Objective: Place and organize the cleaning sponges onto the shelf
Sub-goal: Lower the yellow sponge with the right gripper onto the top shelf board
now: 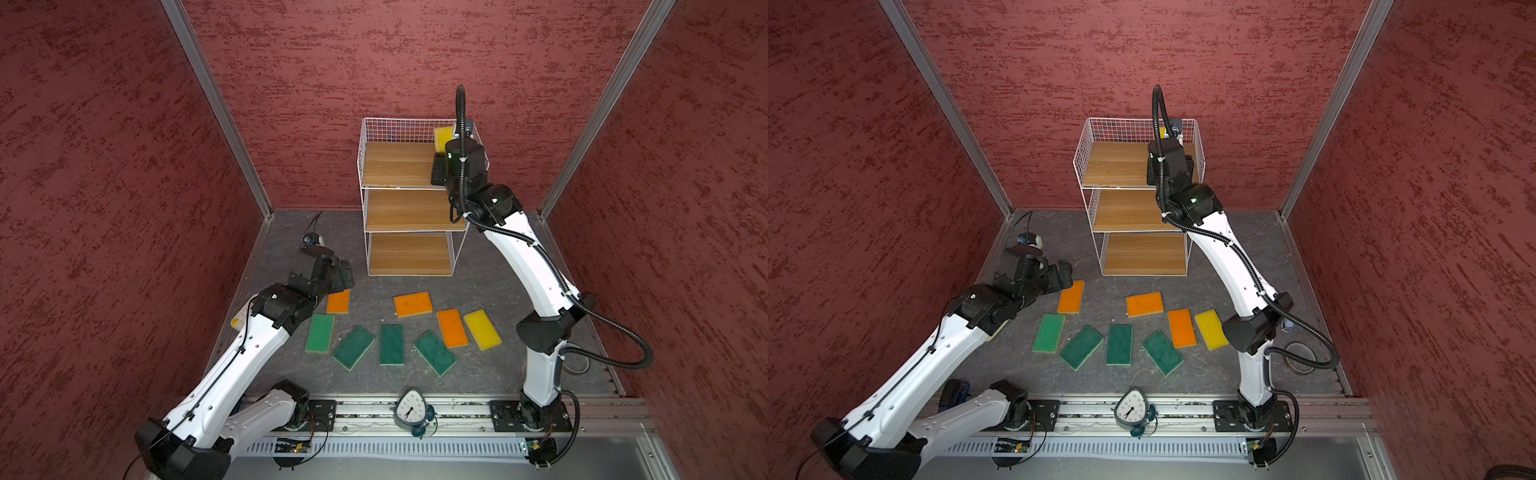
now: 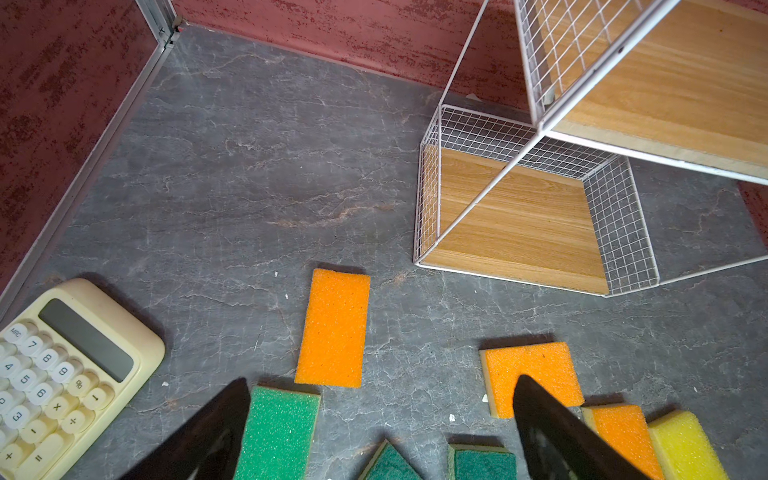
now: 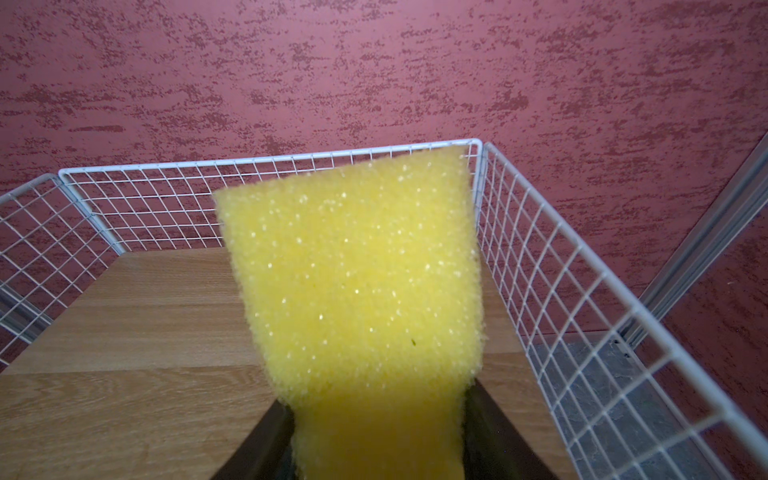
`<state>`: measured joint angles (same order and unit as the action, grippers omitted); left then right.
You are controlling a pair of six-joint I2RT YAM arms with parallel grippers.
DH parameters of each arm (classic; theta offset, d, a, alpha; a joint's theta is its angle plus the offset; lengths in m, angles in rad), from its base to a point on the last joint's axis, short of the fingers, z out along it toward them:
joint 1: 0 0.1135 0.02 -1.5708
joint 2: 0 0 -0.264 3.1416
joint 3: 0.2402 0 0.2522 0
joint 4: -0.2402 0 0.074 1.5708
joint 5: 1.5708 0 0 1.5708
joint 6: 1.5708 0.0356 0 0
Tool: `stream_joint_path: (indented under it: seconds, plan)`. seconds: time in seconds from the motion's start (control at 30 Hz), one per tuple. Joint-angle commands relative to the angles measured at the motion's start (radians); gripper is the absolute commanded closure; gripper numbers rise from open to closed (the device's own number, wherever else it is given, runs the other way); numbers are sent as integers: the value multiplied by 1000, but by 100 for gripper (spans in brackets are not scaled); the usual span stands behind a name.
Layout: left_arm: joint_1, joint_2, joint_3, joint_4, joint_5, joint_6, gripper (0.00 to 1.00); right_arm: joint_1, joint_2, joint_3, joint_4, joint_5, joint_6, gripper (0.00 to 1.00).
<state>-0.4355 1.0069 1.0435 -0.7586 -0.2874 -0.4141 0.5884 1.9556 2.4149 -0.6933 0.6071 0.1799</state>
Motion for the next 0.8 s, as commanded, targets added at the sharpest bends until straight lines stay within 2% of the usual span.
stream_joint_path:
  seconds: [0.0,0.17,0.4,0.77]
  plan:
    - [10,-5,-11,27,17,-8,1,5,12,27,-40,34,16,44]
    - [14,4,-14,35,31,-14,1,5,1,28,-53,49,20,44]
    - [20,12,-20,38,37,-22,1,5,7,35,-75,32,6,35]
    - [32,5,-22,28,54,-31,1,5,12,36,-75,31,-1,29]
